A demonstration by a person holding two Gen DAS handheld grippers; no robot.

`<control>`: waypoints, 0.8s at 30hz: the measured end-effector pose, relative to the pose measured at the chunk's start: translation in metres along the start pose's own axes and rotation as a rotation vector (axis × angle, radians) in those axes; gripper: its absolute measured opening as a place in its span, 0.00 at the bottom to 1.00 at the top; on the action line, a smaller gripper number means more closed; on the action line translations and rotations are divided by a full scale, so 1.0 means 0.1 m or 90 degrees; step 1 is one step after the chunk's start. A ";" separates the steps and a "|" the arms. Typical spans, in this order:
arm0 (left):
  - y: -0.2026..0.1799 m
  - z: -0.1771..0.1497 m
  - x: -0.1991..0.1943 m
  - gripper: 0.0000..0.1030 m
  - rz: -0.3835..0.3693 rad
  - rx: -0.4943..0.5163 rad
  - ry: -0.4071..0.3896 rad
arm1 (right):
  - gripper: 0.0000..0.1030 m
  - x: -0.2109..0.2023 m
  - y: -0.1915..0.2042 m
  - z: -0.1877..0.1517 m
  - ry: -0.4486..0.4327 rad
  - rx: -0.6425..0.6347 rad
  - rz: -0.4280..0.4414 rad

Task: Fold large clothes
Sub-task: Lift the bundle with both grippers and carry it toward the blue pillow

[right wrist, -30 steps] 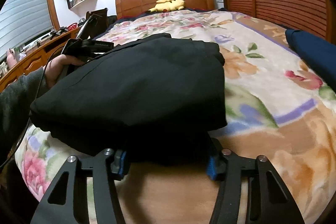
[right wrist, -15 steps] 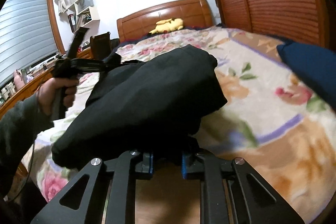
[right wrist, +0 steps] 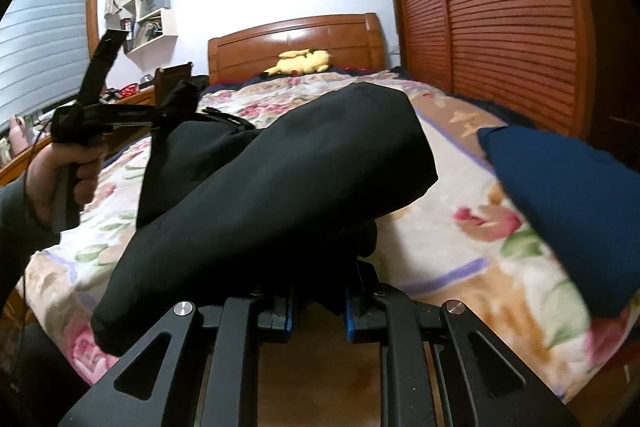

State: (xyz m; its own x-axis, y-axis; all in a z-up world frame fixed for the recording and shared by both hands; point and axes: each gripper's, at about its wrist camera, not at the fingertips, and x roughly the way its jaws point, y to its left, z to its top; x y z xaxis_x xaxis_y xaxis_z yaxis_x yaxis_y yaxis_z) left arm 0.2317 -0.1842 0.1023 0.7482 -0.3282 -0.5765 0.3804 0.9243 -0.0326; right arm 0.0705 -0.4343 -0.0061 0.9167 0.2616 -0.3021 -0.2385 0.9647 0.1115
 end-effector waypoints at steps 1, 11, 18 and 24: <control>-0.04 0.01 -0.01 0.16 0.003 0.007 -0.002 | 0.17 0.00 -0.01 0.01 0.000 -0.002 0.000; -0.43 0.10 -0.10 0.15 -0.003 0.035 -0.045 | 0.16 0.01 -0.06 0.14 -0.012 -0.049 -0.012; -0.79 0.37 0.08 0.15 -0.031 0.043 -0.073 | 0.15 -0.09 -0.35 0.44 -0.030 -0.069 -0.055; -1.32 0.82 0.21 0.15 -0.083 0.046 -0.132 | 0.15 -0.38 -0.67 0.81 -0.072 -0.093 -0.122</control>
State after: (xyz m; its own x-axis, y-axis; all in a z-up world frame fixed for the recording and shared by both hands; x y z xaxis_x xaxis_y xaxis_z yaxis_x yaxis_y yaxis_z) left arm 0.2420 -0.3293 0.1616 0.7830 -0.4829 -0.3920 0.5127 0.8579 -0.0326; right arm 0.0780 -0.5114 0.0743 0.9777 0.0762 -0.1958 -0.0930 0.9926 -0.0778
